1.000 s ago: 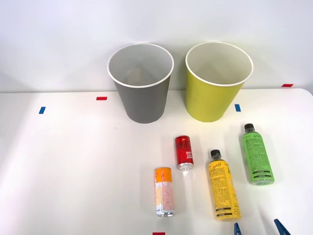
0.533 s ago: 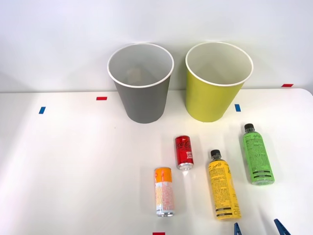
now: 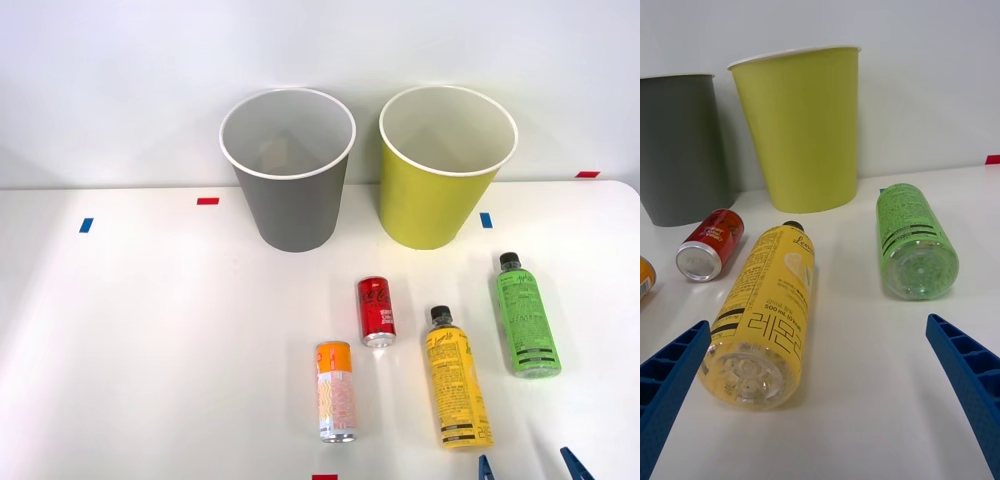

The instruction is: Put cans in the gray bin, plastic bottles in the light green bin

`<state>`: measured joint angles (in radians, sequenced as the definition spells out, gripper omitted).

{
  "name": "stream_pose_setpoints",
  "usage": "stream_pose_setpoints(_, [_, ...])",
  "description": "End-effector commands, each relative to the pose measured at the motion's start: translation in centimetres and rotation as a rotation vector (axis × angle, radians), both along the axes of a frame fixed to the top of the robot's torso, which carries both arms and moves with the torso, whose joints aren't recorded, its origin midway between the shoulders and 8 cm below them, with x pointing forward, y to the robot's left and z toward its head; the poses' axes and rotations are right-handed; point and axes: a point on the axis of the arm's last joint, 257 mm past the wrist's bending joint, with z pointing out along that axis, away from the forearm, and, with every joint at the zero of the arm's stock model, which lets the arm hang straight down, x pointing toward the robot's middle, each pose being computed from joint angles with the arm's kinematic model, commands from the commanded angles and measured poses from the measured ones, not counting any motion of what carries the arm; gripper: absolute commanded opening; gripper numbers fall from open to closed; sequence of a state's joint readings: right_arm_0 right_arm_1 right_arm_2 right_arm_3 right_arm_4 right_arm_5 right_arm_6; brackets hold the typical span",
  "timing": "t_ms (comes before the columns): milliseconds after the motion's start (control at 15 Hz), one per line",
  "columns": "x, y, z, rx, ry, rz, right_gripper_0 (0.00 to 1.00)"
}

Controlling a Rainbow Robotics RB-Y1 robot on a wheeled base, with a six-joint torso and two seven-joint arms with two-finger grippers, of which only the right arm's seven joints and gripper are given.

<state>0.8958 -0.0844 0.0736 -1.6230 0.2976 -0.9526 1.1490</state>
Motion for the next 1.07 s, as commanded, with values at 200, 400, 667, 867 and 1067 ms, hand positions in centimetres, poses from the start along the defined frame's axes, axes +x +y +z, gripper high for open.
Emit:
stream_pose_setpoints(200, [0.0,0.0,0.0,0.000,0.000,0.000,1.00])
stream_pose_setpoints(400, [0.0,0.0,0.0,0.000,0.000,0.000,1.00])
stream_pose_setpoints(667, [0.0,-0.3,-1.6,0.005,0.040,-0.013,1.00])
stream_pose_setpoints(867, [0.2,-0.6,-0.7,0.027,0.015,-0.024,1.00])
stream_pose_setpoints(1067, [1.5,-1.0,1.4,0.005,-0.019,-0.025,1.00])
